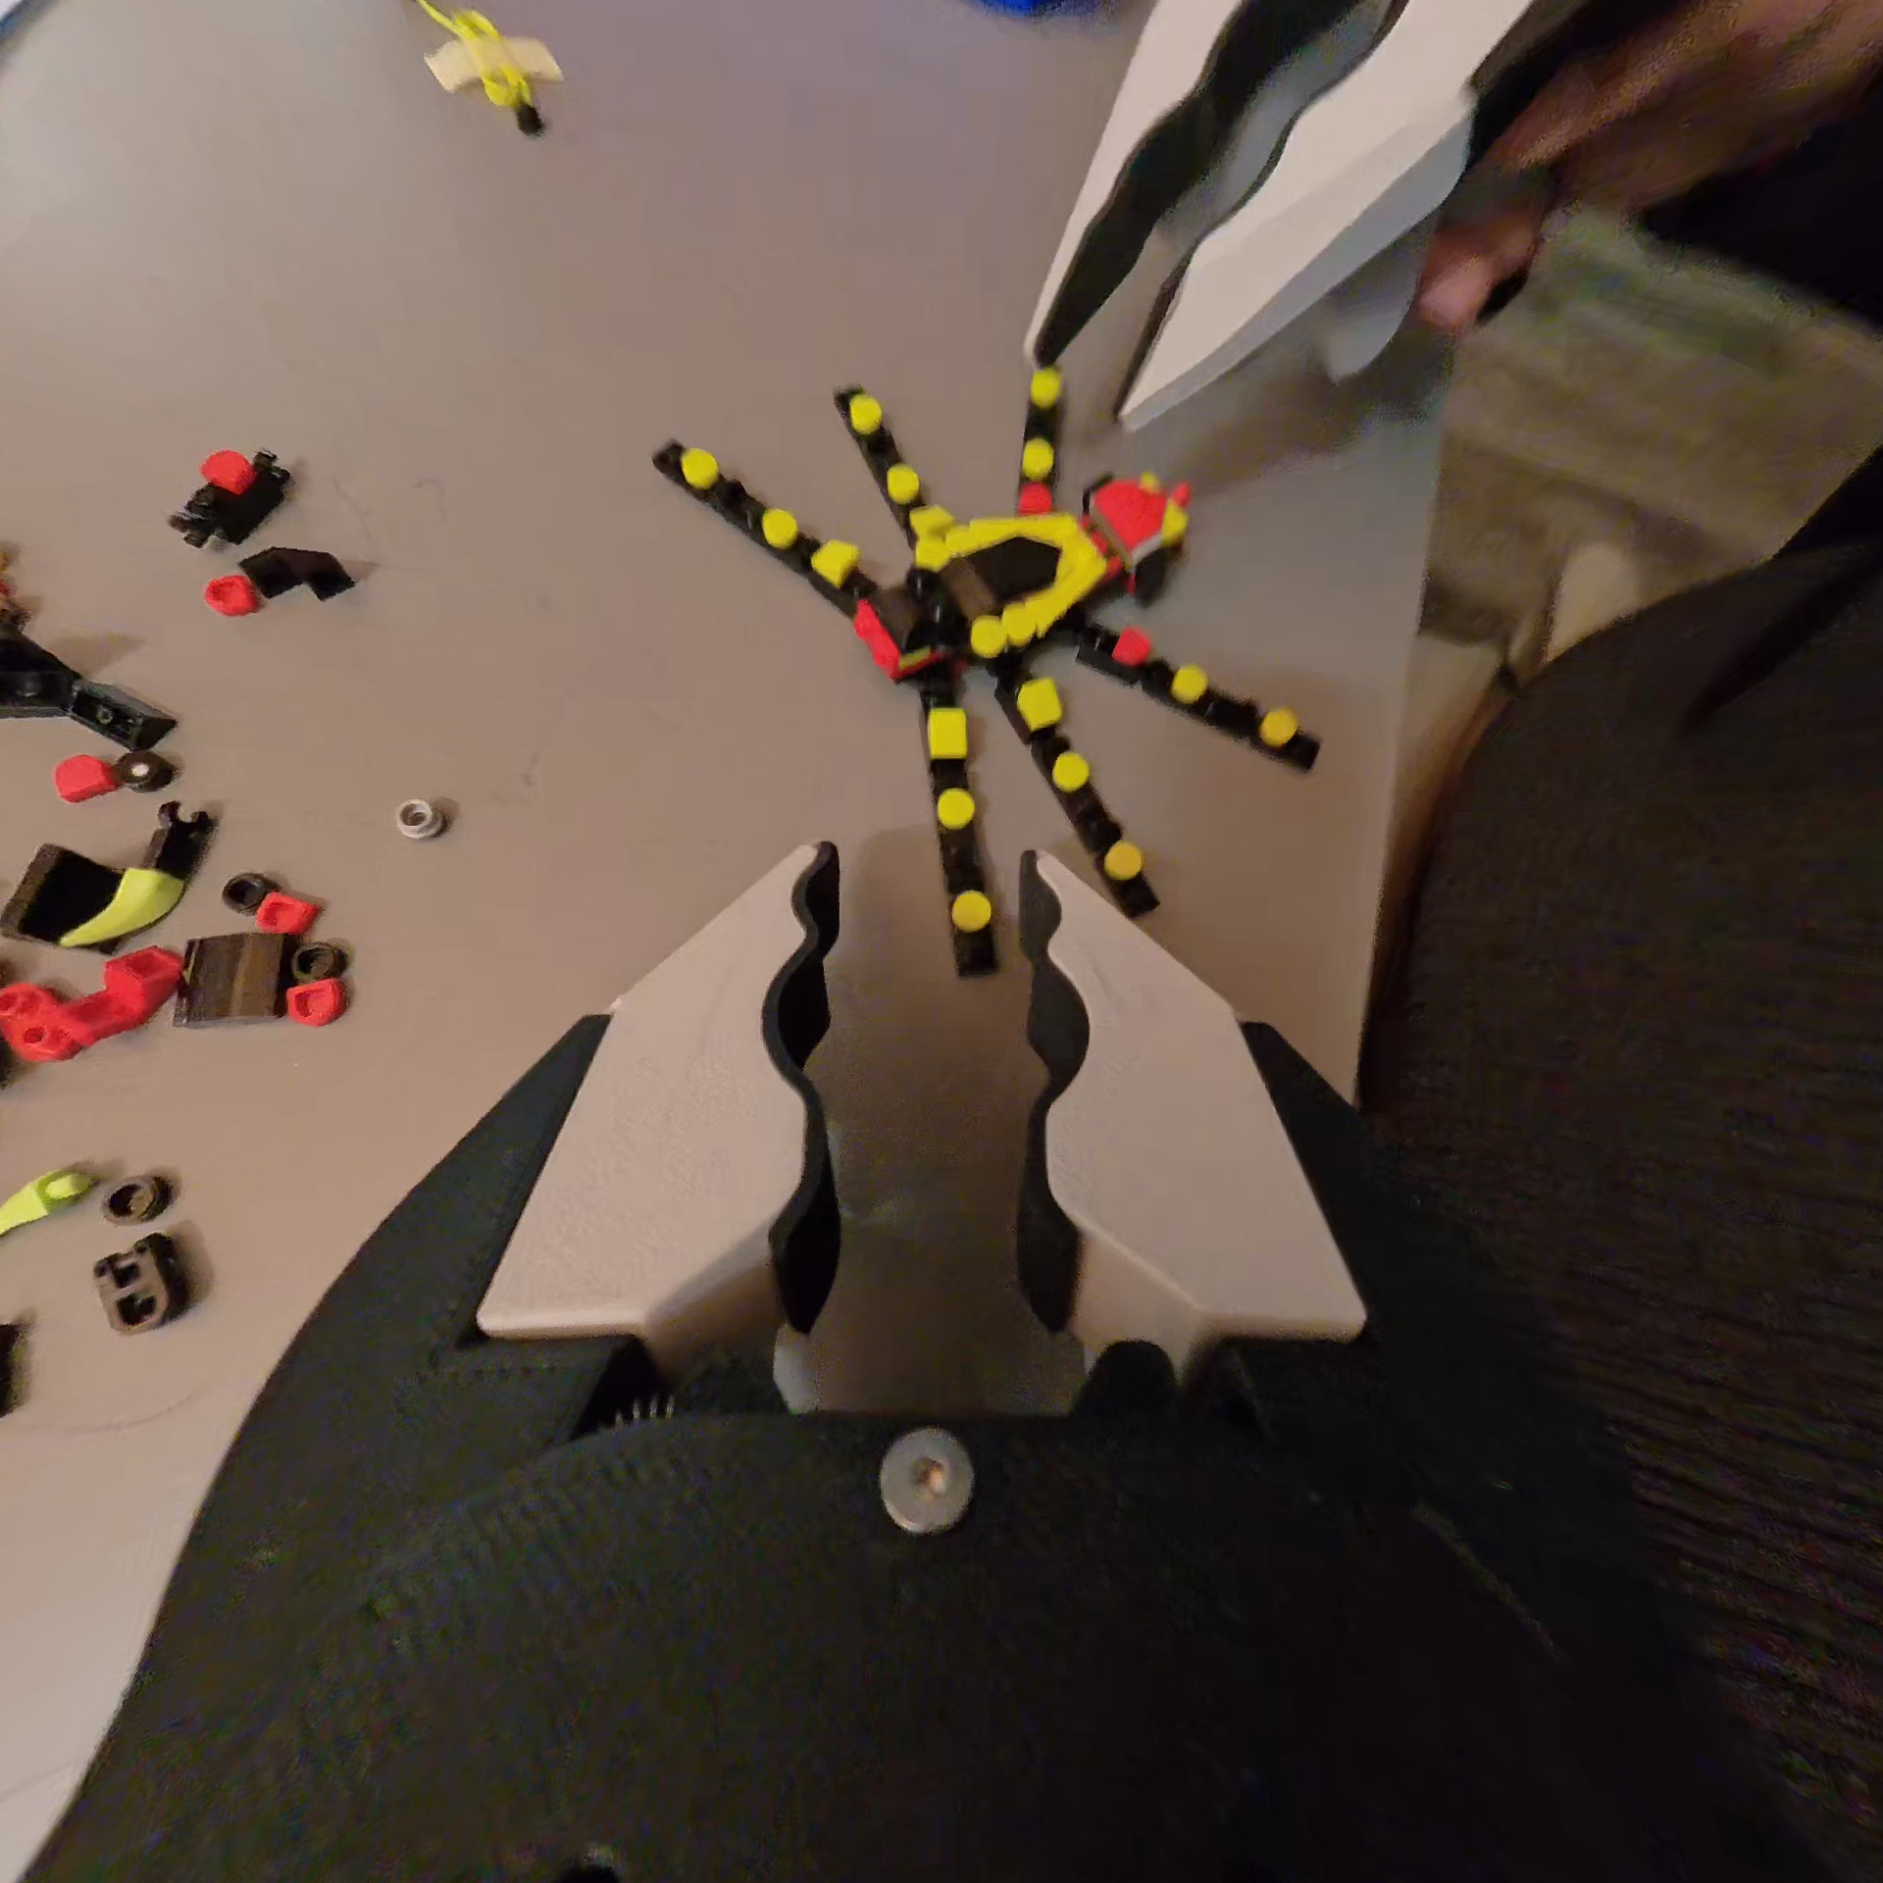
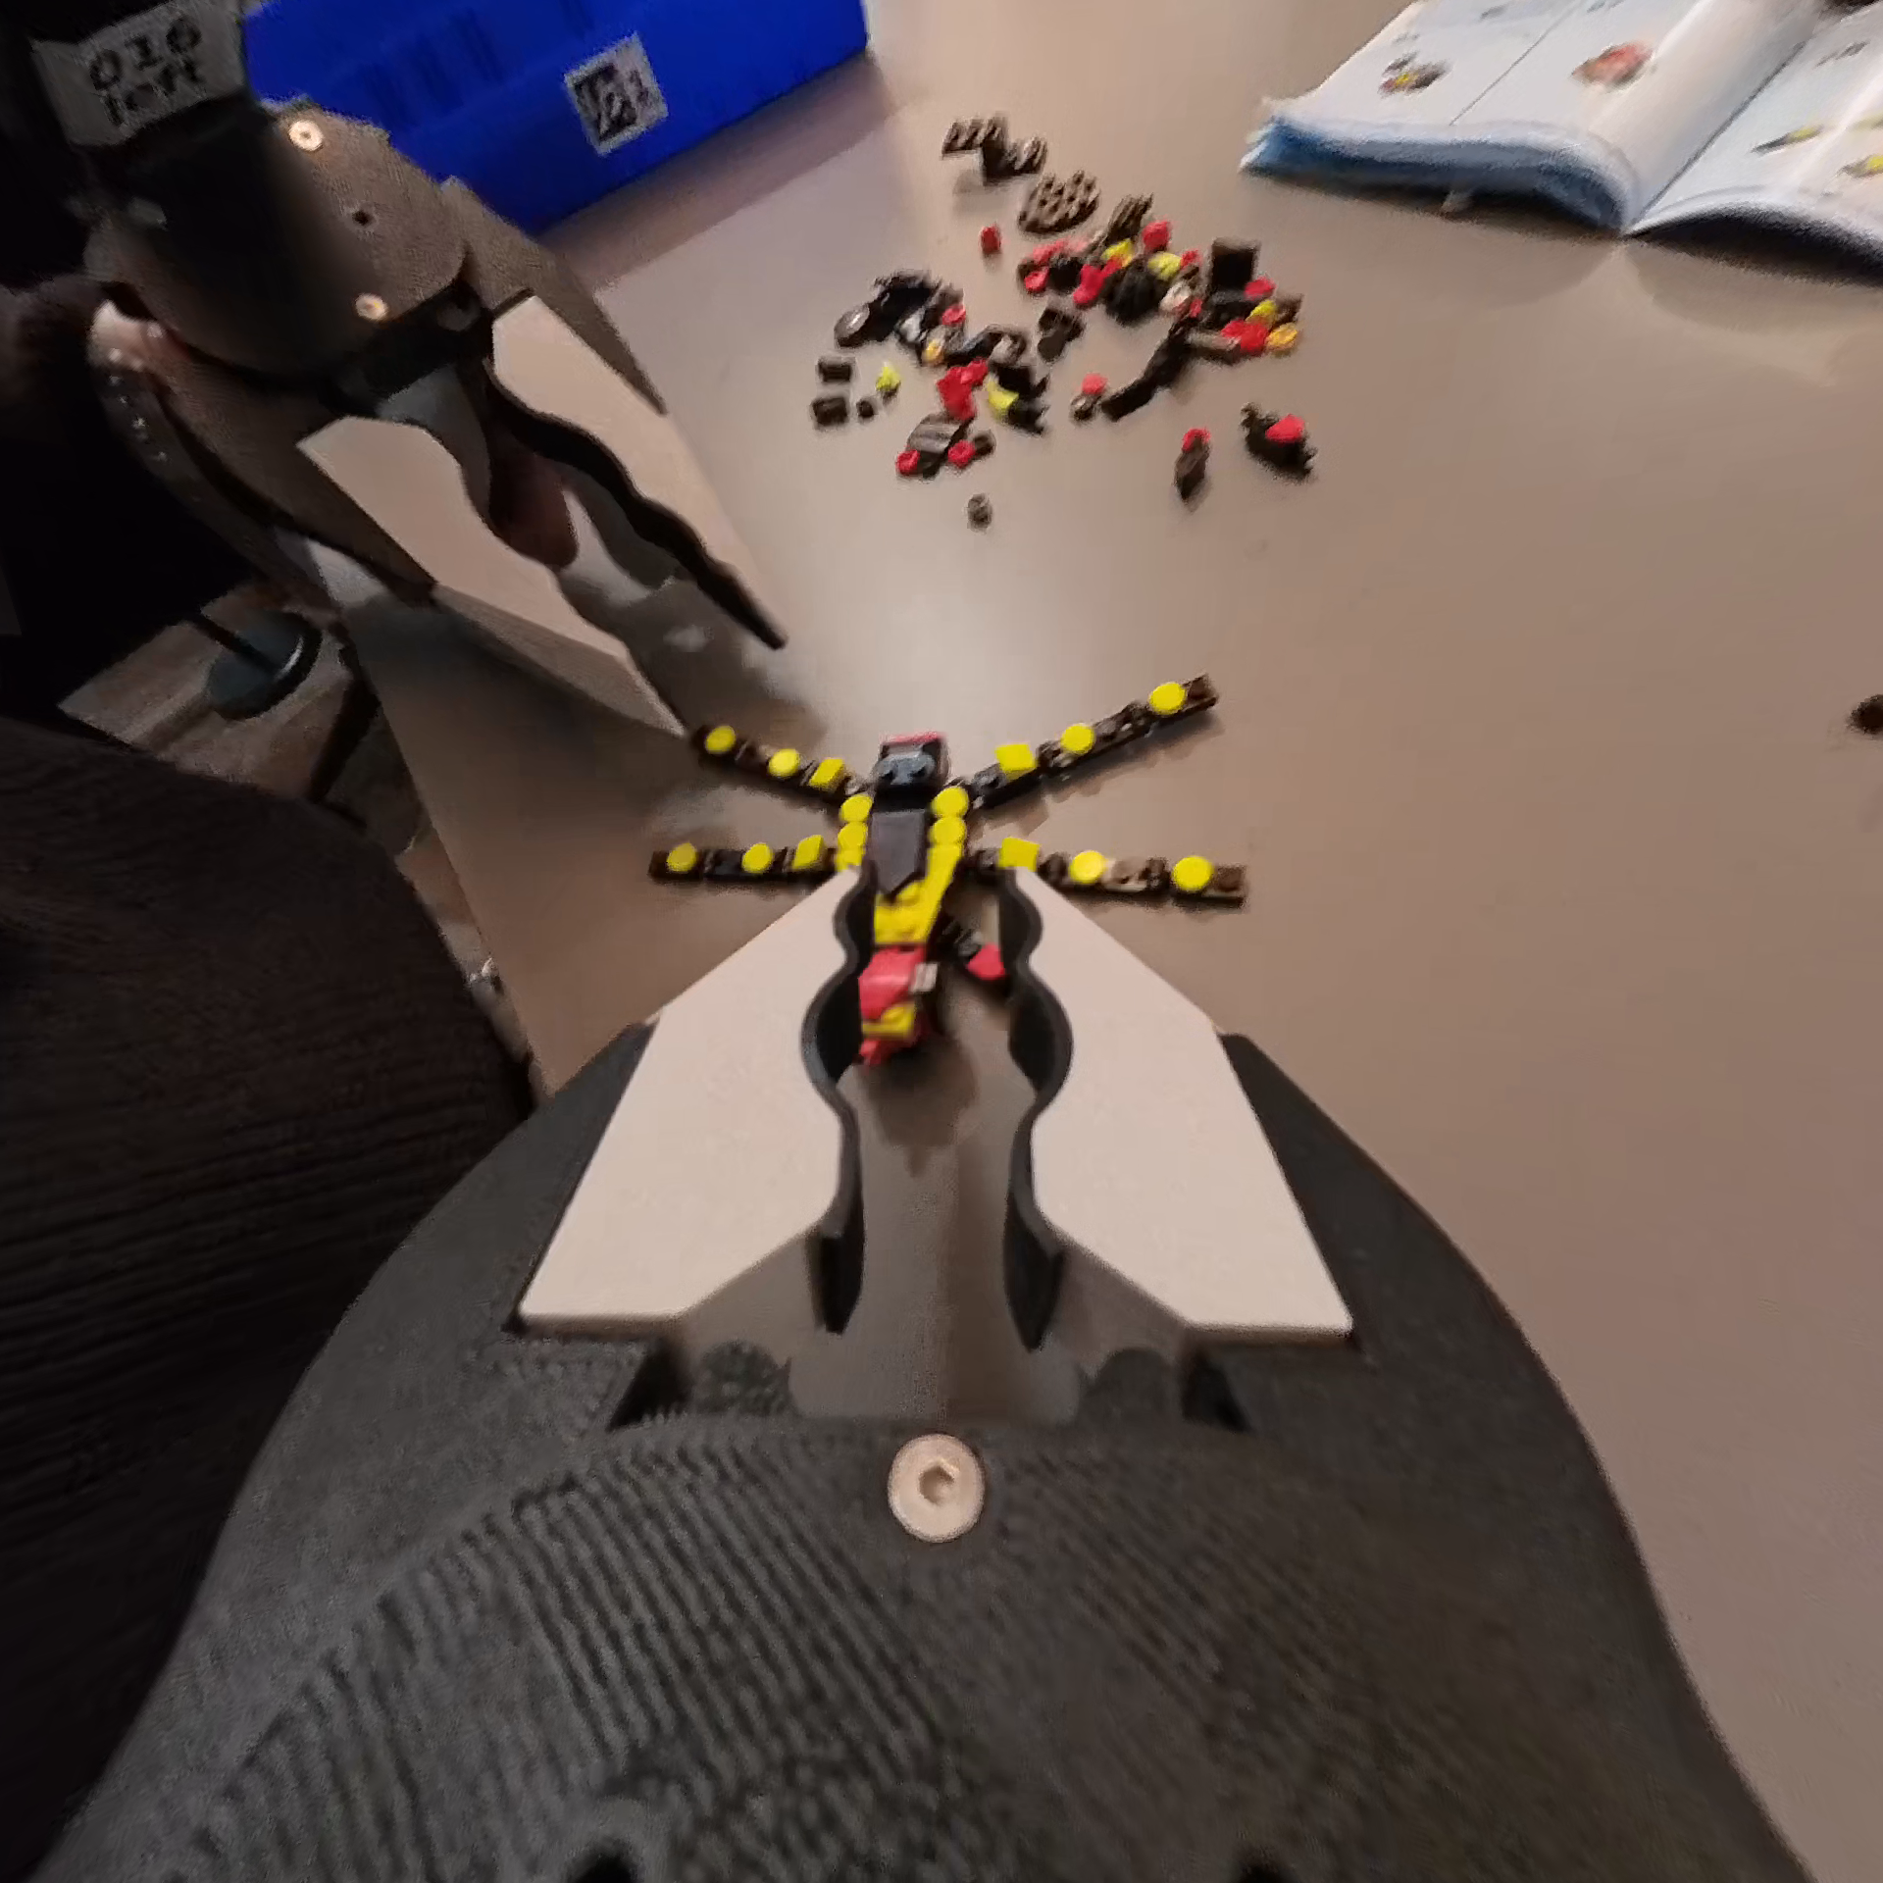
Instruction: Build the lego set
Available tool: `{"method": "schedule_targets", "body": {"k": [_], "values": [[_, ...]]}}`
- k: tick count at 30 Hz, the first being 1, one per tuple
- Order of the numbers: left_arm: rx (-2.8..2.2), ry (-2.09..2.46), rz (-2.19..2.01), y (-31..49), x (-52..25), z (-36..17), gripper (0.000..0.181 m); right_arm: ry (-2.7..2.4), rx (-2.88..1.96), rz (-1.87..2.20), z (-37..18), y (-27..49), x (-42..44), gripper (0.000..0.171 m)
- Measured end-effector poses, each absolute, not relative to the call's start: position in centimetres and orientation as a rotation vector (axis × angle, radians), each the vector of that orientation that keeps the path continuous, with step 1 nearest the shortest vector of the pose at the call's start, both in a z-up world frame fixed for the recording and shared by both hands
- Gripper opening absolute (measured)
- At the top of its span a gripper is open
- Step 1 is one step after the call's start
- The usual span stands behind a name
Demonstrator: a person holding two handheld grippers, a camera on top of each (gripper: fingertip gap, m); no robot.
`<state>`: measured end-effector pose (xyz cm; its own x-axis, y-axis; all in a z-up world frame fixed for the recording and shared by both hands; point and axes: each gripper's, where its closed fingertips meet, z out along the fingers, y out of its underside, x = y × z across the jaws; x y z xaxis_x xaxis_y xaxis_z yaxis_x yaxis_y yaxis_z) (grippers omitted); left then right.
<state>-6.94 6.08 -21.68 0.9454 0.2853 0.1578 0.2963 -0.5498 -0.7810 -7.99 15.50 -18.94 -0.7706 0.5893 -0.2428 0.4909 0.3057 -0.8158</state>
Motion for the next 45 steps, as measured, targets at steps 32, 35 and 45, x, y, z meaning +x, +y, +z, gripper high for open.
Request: {"method": "schedule_targets", "body": {"k": [32, 35, 45], "values": [[-1.715, -0.864, 0.206, -1.5, -16.3, -16.3, 0.032, -2.535, -0.927, 1.187, -23.3, 4.9, -35.5, 0.005], [-1.71, -0.877, 0.196, -1.5, -16.4, -16.4, 0.032, -2.571, -0.891, 1.169, -23.3, 4.5, -34.6, 0.004], [-1.736, -0.857, 0.219, -1.3, -16.2, -16.6, 0.032, -2.713, -0.639, 1.422, -21.1, 0.3, -28.8, 0.002]]}}
